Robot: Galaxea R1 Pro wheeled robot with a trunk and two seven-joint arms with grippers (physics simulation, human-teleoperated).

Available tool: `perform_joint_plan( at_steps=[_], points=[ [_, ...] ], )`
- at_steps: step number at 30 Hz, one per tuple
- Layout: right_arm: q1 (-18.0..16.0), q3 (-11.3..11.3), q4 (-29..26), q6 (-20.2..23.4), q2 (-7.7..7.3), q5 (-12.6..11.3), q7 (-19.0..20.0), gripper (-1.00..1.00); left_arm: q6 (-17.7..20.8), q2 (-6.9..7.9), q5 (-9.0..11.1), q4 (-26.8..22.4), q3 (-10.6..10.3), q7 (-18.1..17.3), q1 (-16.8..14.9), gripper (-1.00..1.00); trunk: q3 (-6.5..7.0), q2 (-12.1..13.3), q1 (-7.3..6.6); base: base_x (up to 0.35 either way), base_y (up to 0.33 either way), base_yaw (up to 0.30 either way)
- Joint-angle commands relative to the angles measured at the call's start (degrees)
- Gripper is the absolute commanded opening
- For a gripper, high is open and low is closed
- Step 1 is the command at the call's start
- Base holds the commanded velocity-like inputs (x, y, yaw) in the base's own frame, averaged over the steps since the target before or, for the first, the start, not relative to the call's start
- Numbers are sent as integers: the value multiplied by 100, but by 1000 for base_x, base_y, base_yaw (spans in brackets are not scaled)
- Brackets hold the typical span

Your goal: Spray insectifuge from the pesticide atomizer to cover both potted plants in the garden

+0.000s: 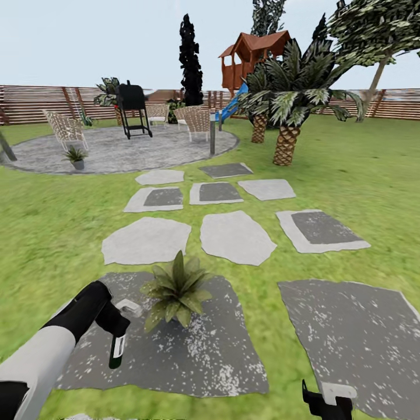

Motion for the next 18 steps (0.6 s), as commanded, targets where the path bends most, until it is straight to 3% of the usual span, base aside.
perform_joint_plan(
  at_steps=[1, 5, 18],
  points=[
    [-4, -24, 7, -14, 0, 61, -32, 100, 21, 3, -59, -10, -16, -52, -4, -100, -5, -2, -1, 0, -210, 275],
    [-4, -24, 7, -14, -1, 57, -32, 100, 21, 3, -60, -10, -16, -51, -7, -100, -5, -2, -1, 37, -251, 116],
    [-4, -24, 7, -15, -8, 59, -32, 100, 42, 6, -60, -19, -16, -48, -11, -100, -5, -2, -1, 77, -267, 3]
  ],
)
